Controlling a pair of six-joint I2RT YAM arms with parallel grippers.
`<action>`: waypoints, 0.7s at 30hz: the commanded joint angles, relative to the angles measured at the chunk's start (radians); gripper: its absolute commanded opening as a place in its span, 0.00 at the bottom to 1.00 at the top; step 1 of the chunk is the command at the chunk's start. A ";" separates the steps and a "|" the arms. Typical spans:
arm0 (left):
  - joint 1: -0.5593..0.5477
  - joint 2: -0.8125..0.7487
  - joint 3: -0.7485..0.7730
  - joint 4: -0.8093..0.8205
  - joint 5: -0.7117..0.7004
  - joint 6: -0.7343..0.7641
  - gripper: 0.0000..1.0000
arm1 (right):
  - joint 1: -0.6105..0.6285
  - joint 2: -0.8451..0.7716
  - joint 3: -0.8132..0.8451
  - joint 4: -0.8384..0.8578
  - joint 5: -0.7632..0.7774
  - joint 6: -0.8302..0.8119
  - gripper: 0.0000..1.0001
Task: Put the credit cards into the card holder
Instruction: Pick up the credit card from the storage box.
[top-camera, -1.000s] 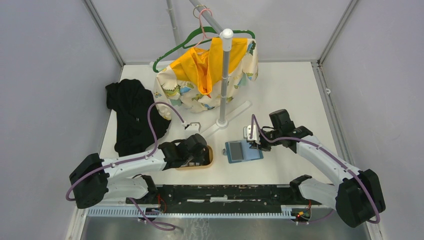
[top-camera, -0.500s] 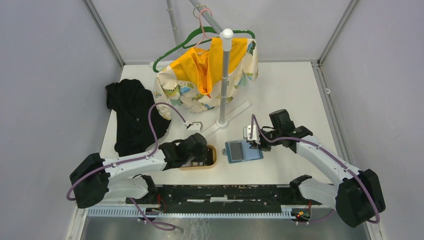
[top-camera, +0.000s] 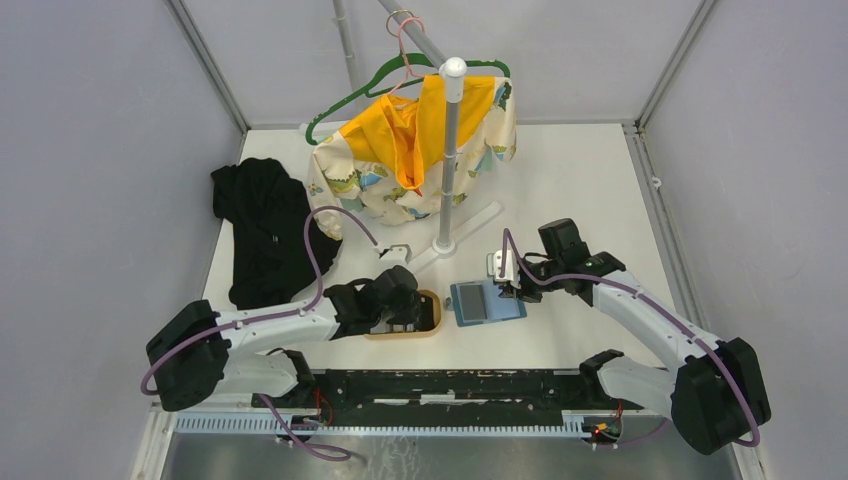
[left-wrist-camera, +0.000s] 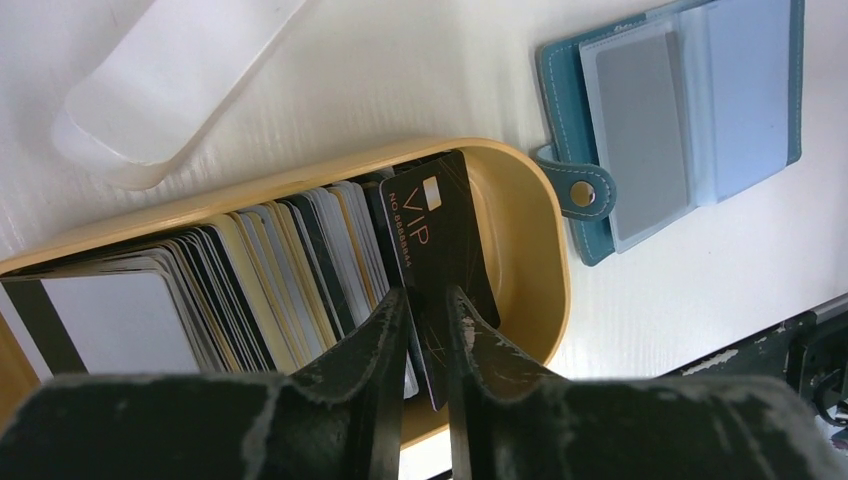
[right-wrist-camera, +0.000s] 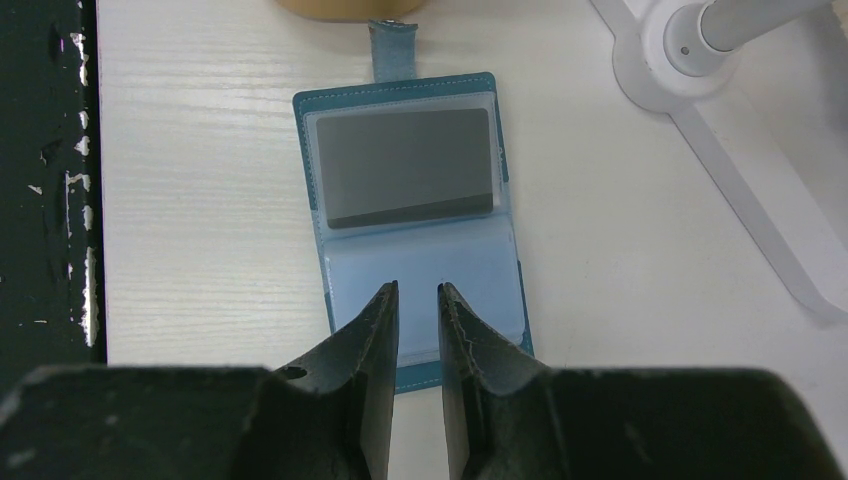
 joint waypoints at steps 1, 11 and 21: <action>0.001 0.018 0.003 0.061 0.032 -0.011 0.27 | -0.004 -0.002 0.010 0.005 -0.023 0.011 0.26; 0.001 0.004 -0.002 0.097 0.040 -0.028 0.15 | -0.004 0.001 0.011 0.004 -0.023 0.012 0.26; -0.001 -0.005 -0.011 0.120 0.044 -0.028 0.02 | -0.004 0.000 0.010 0.003 -0.028 0.012 0.26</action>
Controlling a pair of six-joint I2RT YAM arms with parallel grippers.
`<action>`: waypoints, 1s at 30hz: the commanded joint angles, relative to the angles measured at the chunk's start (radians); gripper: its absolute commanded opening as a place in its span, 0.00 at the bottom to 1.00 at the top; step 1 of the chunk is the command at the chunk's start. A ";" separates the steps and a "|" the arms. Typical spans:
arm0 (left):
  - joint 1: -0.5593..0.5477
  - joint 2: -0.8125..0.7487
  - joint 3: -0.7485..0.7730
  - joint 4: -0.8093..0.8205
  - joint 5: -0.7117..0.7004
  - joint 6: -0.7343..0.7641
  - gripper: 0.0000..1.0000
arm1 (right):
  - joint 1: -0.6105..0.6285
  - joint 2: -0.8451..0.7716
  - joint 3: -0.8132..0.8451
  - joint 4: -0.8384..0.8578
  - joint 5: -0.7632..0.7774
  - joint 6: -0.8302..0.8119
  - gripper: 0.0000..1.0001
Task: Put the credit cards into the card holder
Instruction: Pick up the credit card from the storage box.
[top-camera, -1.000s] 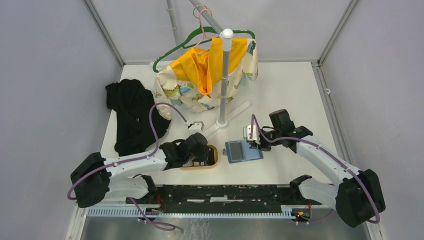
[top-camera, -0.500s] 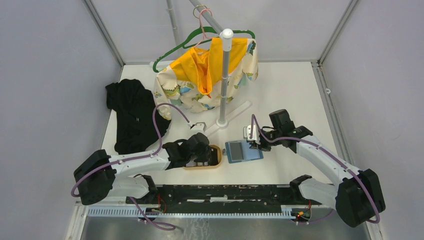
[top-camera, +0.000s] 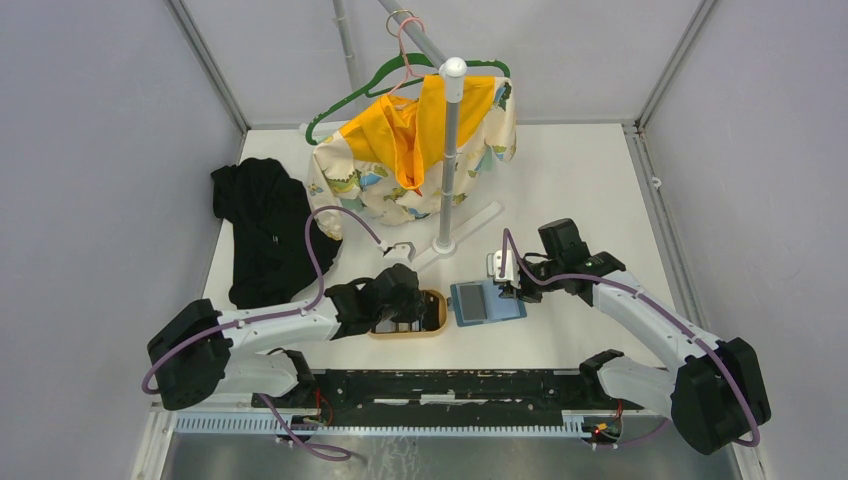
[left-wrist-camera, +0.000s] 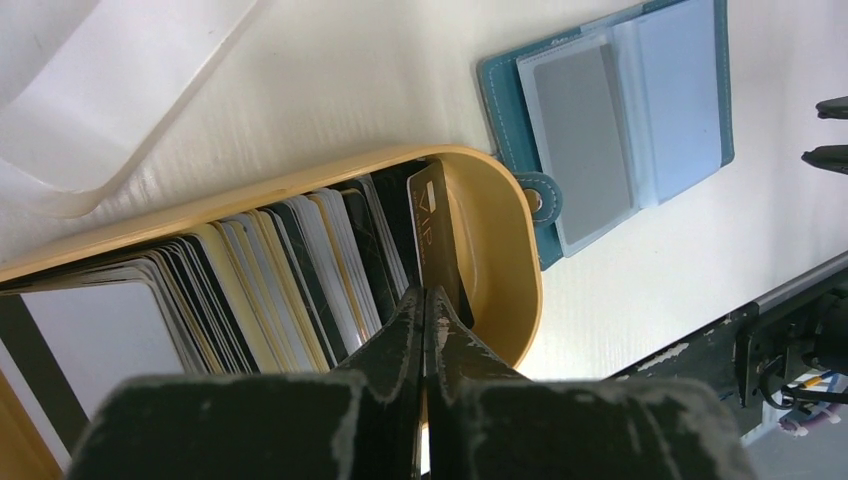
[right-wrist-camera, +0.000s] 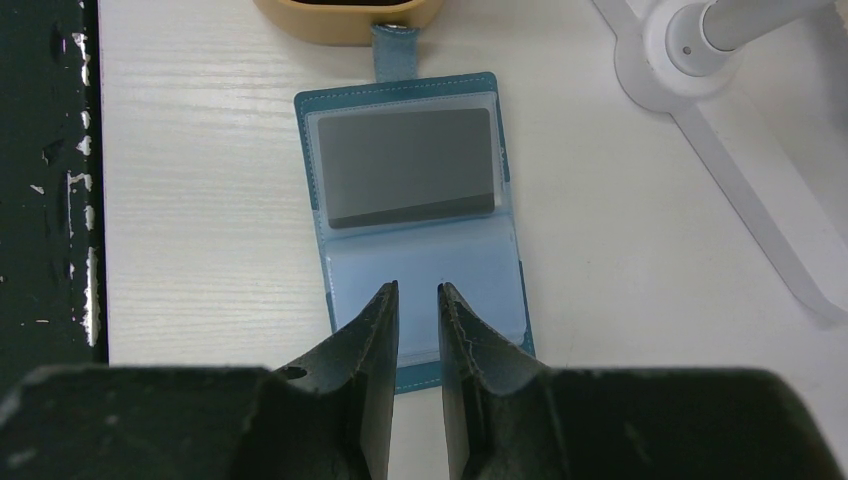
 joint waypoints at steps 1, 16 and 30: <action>-0.001 -0.035 -0.013 0.039 -0.005 -0.023 0.02 | -0.005 0.000 0.009 0.004 -0.031 0.013 0.26; 0.000 -0.239 -0.052 0.005 -0.066 0.076 0.02 | -0.004 0.009 -0.019 0.047 -0.311 0.038 0.37; -0.008 -0.259 -0.115 0.200 -0.033 0.269 0.02 | 0.138 0.159 0.051 0.481 -0.369 0.178 0.72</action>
